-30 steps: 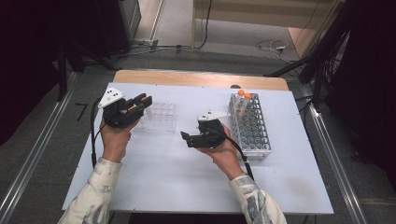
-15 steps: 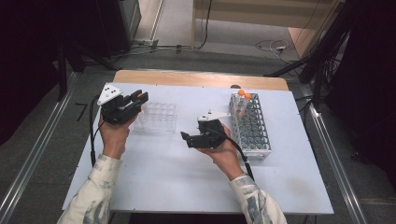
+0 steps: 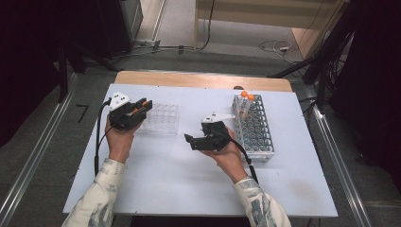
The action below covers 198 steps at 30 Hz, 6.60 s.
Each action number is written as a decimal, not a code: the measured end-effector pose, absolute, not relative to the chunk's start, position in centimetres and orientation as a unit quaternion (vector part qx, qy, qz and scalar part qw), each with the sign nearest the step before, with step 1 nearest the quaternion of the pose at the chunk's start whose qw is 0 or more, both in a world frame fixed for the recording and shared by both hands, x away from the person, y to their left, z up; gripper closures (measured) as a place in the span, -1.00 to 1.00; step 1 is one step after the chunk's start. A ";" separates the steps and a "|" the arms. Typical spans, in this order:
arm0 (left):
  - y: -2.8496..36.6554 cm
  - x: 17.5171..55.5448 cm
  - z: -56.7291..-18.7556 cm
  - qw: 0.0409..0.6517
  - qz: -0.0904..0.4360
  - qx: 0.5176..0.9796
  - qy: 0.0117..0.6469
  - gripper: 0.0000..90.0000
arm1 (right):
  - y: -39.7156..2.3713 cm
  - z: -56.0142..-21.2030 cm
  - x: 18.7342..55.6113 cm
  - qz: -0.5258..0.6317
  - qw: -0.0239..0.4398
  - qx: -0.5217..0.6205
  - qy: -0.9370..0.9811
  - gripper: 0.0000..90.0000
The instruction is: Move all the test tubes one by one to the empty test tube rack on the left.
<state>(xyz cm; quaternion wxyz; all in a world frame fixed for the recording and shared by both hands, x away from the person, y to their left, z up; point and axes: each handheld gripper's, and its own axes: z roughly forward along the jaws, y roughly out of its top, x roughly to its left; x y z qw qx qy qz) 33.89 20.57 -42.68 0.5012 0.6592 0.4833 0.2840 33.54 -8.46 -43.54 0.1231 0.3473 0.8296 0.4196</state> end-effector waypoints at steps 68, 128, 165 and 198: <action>20.2 32.1 -41.4 0.493 0.276 0.657 0.500 -0.67 | -20.9 -41.4 39.6 0.413 0.262 0.492 0.720 -0.59; 20.0 31.8 -41.2 0.499 0.275 0.656 0.496 -0.66 | -22.8 -38.9 41.7 0.407 0.271 0.506 0.710 0.59; 19.0 31.7 -41.2 0.512 0.245 0.669 0.480 -0.84 | -16.6 -39.8 36.6 0.441 0.224 0.406 0.769 0.59; 14.8 30.7 -41.3 0.515 0.216 0.714 0.422 -0.80 | -7.4 -42.5 34.0 0.427 0.165 0.315 0.831 0.59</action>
